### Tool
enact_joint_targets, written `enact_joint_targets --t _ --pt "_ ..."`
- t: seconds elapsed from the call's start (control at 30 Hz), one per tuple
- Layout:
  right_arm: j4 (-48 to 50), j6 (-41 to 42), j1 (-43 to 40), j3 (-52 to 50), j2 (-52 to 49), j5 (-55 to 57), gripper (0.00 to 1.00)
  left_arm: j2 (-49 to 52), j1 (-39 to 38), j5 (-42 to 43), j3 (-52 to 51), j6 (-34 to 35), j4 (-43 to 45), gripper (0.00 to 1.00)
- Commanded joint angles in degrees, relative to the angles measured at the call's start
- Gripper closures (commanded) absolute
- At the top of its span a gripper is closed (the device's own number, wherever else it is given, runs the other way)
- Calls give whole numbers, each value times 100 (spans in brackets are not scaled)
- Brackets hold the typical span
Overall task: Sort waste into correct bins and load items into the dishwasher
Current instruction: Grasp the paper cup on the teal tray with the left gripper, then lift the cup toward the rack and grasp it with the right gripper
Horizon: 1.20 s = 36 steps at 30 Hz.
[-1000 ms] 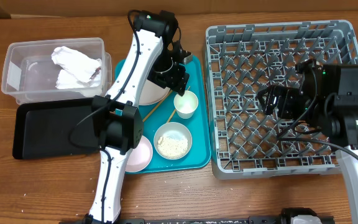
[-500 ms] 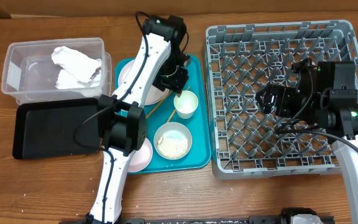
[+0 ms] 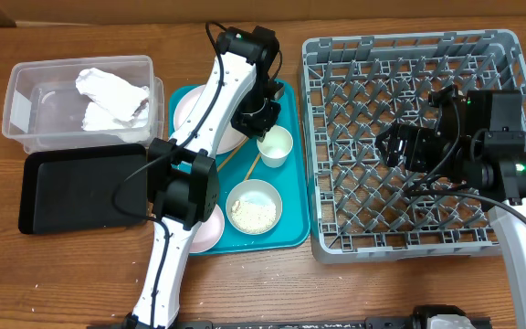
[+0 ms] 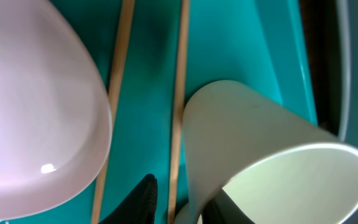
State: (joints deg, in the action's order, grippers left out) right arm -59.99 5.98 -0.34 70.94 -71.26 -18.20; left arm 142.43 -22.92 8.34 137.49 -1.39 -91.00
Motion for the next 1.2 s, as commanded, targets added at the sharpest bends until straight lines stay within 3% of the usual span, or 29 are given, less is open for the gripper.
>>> enact_joint_targets --t 0.0,0.33,0.47,0.73,0.87,1.1,1.17 --pt "52 -2 -15 144 -2 -57 0 61 -59 177 -48 107 48 75" --pt "74 -2 -15 144 -2 -55 0 72 -155 175 -129 227 190 79" --pt "72 -4 -15 144 -2 -57 0 72 -181 122 -289 229 256 96" --pt "109 -2 -15 144 -2 -254 0 -22 127 260 195 313 -72 96" --pt "339 0 -15 144 -2 -898 0 -48 610 1239 1005 216 -518 96" --pt "1360 699 22 144 -50 -2245 1 -144 1521 4695 1567 -302 -584 96" --pt "1692 938 85 144 -92 -2463 0 -144 1668 5333 1567 -339 -581 96"
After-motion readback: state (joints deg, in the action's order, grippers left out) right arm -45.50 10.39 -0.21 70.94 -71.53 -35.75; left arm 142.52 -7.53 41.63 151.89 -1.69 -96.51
